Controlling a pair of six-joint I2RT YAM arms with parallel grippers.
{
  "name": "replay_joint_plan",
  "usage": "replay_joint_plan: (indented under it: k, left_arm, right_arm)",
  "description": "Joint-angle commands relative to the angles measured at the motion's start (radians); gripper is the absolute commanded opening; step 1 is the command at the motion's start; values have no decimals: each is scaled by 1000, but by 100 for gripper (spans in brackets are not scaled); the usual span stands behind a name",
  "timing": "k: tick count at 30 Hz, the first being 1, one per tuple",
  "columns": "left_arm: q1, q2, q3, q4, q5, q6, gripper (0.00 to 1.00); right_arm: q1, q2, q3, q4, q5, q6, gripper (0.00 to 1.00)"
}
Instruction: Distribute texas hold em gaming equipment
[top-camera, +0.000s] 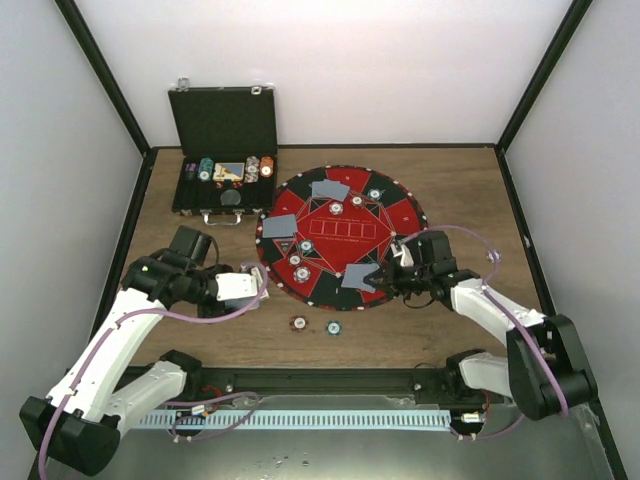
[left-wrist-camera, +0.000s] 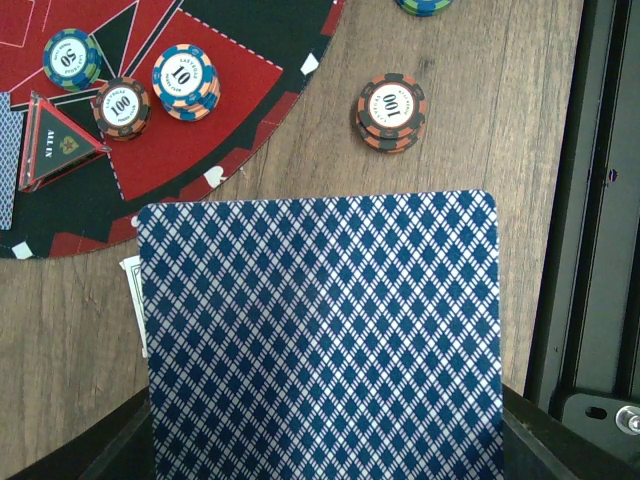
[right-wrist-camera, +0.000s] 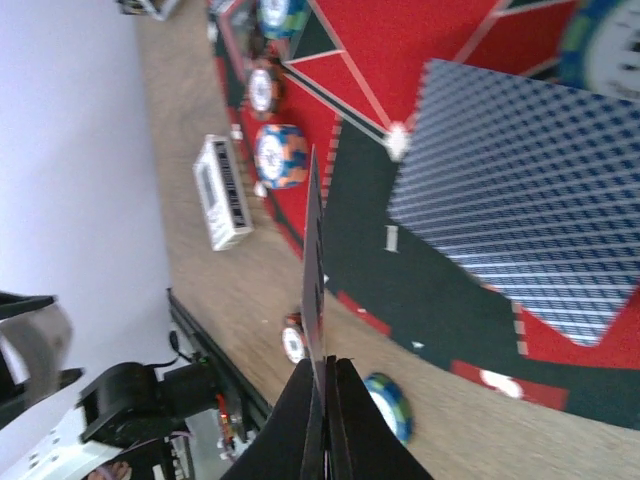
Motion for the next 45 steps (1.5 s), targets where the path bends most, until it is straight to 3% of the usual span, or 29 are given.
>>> replay_joint_plan:
  k: [1, 12, 18, 33, 36, 39, 45]
  left_arm:
    - [2, -11, 9, -2, 12, 17, 8]
    - [2, -14, -2, -8, 5, 23, 8]
    - [2, -18, 0, -12, 5, 24, 8]
    - [2, -28, -3, -19, -8, 32, 8]
    - [2, -26, 7, -21, -5, 30, 8]
    - [2, -27, 11, -23, -8, 32, 8]
    - [2, -23, 18, -25, -8, 37, 8]
  right_arm:
    - [-30, 70, 10, -74, 57, -91, 1]
    - [-52, 214, 41, -45, 114, -124, 1]
    - [-86, 193, 57, -21, -39, -141, 1]
    - [-180, 247, 104, -44, -67, -149, 1]
    - [-179, 273, 110, -81, -4, -167, 8]
    - [-179, 271, 112, -137, 68, -190, 24]
    - [-179, 160, 131, -299, 254, -203, 42]
